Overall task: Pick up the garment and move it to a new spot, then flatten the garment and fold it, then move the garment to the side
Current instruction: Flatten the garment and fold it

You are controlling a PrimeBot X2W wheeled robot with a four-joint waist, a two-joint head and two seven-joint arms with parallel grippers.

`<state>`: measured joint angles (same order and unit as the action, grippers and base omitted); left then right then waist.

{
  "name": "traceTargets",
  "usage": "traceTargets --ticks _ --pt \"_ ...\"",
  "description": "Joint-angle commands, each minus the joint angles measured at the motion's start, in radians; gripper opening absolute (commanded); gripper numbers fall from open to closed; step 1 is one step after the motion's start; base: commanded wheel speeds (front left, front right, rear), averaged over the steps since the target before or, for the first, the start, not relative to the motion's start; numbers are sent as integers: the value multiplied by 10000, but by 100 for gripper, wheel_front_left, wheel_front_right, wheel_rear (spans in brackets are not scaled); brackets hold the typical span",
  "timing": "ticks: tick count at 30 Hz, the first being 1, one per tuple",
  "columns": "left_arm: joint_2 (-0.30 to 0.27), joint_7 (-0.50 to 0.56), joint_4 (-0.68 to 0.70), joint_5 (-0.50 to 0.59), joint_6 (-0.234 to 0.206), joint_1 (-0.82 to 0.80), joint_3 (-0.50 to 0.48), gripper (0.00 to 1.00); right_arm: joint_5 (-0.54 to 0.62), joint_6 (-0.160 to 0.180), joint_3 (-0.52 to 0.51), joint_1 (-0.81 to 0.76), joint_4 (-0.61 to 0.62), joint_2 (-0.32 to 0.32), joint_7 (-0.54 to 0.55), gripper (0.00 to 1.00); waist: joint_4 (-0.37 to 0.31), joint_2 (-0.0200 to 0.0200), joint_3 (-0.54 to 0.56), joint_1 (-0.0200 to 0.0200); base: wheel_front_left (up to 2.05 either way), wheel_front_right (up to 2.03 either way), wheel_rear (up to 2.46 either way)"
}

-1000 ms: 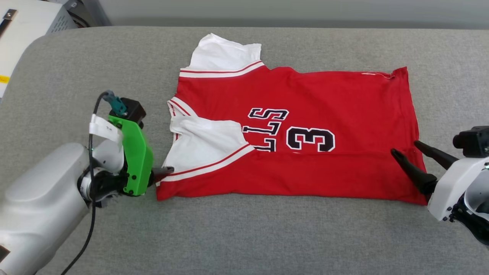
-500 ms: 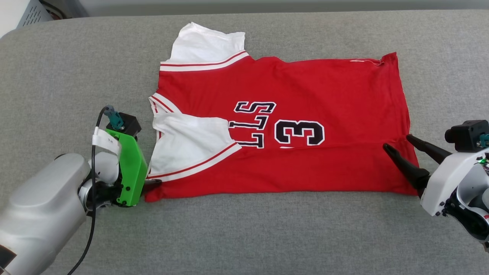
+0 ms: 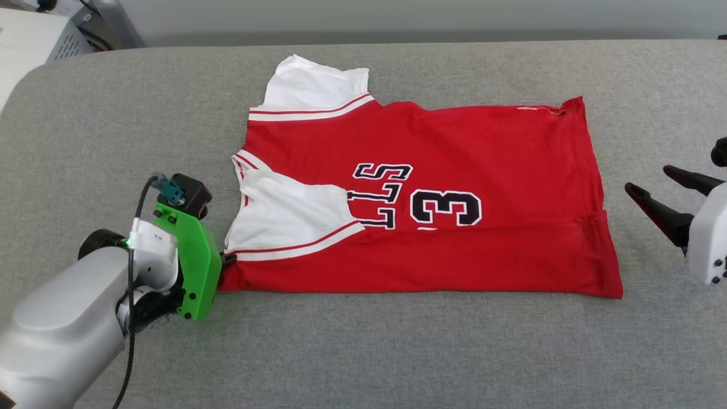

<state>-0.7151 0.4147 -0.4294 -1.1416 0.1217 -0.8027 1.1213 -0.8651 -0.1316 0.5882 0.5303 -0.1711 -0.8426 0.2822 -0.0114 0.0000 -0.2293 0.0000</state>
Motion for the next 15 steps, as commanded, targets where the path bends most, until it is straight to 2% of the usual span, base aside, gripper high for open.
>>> traceTargets --ticks 1,6,8,15 --pt "-135 -103 194 183 -115 166 -66 0 34 9 -43 147 68 -49 442 100 34 0 45 0 0 0 0" --pt "-426 -309 1069 275 -519 286 -165 0 -216 9 -63 98 -47 -32 2442 100 112 0 -43 0 0 0 0" --pt "-473 -323 1347 288 -679 289 -201 0 -288 9 -107 15 -287 135 2887 100 165 0 -129 0 0 0 0" --pt "-512 -314 1912 431 -1005 243 -196 0 -371 9 -183 -360 -1435 1059 3169 100 364 0 -508 0 0 0 0"
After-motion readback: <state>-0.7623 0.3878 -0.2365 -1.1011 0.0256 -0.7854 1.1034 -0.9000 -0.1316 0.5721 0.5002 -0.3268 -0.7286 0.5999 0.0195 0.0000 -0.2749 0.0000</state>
